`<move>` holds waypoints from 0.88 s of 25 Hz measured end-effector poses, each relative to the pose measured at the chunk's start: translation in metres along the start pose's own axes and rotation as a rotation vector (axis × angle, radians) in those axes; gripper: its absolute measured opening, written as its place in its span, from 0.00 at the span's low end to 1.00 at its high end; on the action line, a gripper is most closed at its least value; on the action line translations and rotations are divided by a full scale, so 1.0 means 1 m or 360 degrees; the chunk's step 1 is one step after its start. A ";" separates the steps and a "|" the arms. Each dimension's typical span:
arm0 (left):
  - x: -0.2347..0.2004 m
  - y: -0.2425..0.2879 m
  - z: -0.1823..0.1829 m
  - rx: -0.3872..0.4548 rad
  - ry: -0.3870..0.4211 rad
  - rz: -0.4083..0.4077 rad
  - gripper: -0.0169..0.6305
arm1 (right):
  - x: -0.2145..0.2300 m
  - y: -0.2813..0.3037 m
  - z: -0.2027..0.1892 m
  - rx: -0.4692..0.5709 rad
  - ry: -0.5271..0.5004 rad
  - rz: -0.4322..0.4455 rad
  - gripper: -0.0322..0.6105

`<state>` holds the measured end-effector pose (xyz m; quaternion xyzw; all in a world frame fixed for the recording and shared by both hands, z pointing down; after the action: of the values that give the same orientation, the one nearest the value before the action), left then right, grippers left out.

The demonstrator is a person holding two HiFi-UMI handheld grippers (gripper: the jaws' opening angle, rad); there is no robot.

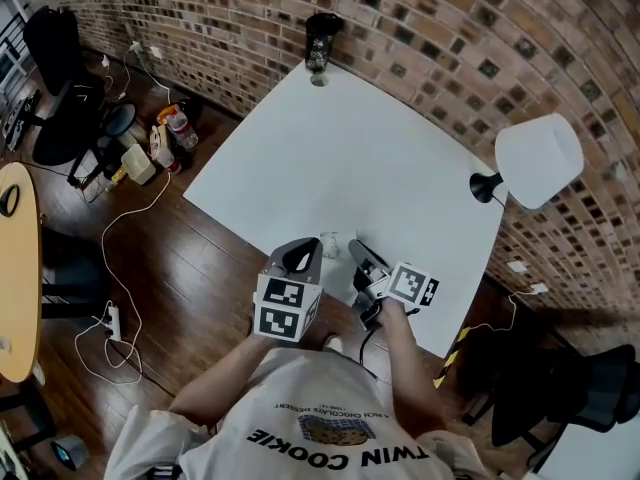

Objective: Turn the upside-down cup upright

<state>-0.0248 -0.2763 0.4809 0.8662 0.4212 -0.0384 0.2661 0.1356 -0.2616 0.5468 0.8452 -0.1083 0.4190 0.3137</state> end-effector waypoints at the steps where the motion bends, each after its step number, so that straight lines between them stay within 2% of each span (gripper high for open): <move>1: 0.001 0.000 -0.001 0.0000 -0.0001 0.0001 0.04 | 0.001 0.000 -0.001 0.0001 0.0000 -0.0007 0.09; 4: 0.003 -0.001 -0.001 0.0006 -0.0003 0.0006 0.04 | 0.000 0.000 -0.001 0.0013 -0.0025 -0.0034 0.10; 7: 0.004 -0.002 -0.001 0.0014 -0.0004 0.0017 0.04 | -0.002 -0.002 -0.002 -0.0008 -0.0116 -0.0079 0.12; 11: 0.005 -0.002 -0.001 0.0018 -0.0010 0.0022 0.04 | -0.008 -0.004 -0.001 -0.0039 -0.0324 -0.0122 0.27; 13: 0.007 -0.002 0.000 0.0021 -0.0007 0.0016 0.04 | -0.012 -0.006 -0.001 -0.0061 -0.0493 -0.0152 0.30; 15: 0.006 -0.004 0.000 0.0029 -0.0009 0.0018 0.04 | -0.019 -0.008 0.000 -0.0078 -0.0718 -0.0208 0.31; 17: 0.002 -0.005 -0.001 0.0035 -0.0016 0.0026 0.04 | -0.030 -0.008 0.003 -0.0096 -0.1027 -0.0272 0.31; 20: -0.004 -0.007 0.000 0.0042 -0.0028 0.0034 0.04 | -0.052 0.001 0.003 -0.0232 -0.1661 -0.0319 0.33; 22: -0.009 -0.009 0.001 0.0048 -0.0038 0.0040 0.04 | -0.067 0.012 -0.007 -0.0427 -0.2089 -0.0308 0.42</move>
<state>-0.0373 -0.2785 0.4786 0.8748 0.4064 -0.0518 0.2585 0.0837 -0.2725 0.5028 0.8840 -0.2515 -0.2281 0.3213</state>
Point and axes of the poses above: the fingertips, and each gripper's own axes: y forward along the fingers, x to its right, z out of its top, the point moved 6 cm from there along -y, backward along the fingers, and after that the axes turned 8 degrees about -z, right-handed, at the moved point
